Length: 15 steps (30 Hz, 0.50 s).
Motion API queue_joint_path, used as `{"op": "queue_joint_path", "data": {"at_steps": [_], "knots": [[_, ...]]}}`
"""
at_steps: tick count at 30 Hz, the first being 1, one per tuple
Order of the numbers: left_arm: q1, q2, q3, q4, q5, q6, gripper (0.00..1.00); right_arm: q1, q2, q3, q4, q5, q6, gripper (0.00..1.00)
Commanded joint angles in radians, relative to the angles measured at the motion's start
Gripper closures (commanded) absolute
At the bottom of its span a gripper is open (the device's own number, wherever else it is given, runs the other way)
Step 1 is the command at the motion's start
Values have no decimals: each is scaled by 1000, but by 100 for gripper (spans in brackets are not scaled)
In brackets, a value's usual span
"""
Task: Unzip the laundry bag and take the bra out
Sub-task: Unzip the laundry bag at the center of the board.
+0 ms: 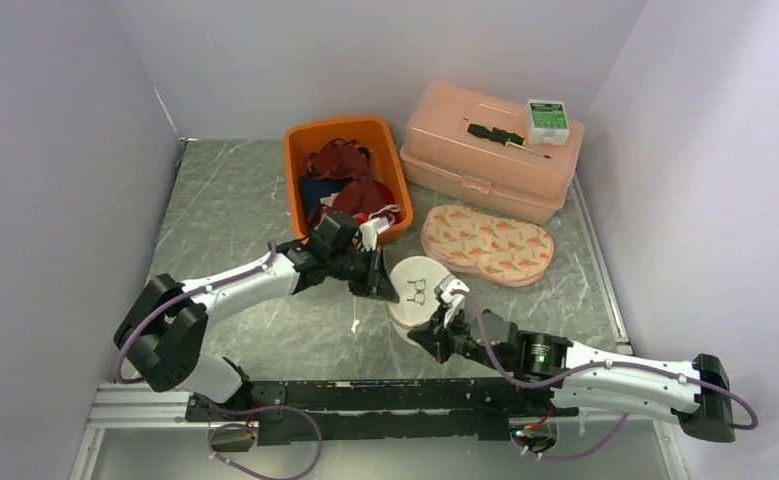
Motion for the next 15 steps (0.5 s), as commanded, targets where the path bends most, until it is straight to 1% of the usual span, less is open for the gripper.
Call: {"op": "queue_joint_path", "data": {"at_steps": [1, 4, 8, 10, 13, 14, 15], "knots": [[6, -70, -57, 43, -33, -14, 97, 29, 45, -4, 107, 43, 39, 100], [6, -123, -73, 2, -83, -10, 97, 29, 60, -3, 35, 133, 83, 100], [7, -151, -70, -38, -120, 2, 97, 29, 25, -6, -86, 288, 181, 100], [6, -147, -66, -45, -126, 9, 97, 29, 6, -7, -125, 323, 211, 100], [6, -132, -66, -26, -105, 2, 97, 29, 6, -6, -140, 316, 222, 100], [7, -131, -67, -17, -96, -4, 89, 30, 9, -5, -134, 309, 220, 100], [6, -136, -71, -10, -91, -17, 75, 31, 10, -8, -123, 298, 216, 100]]}}
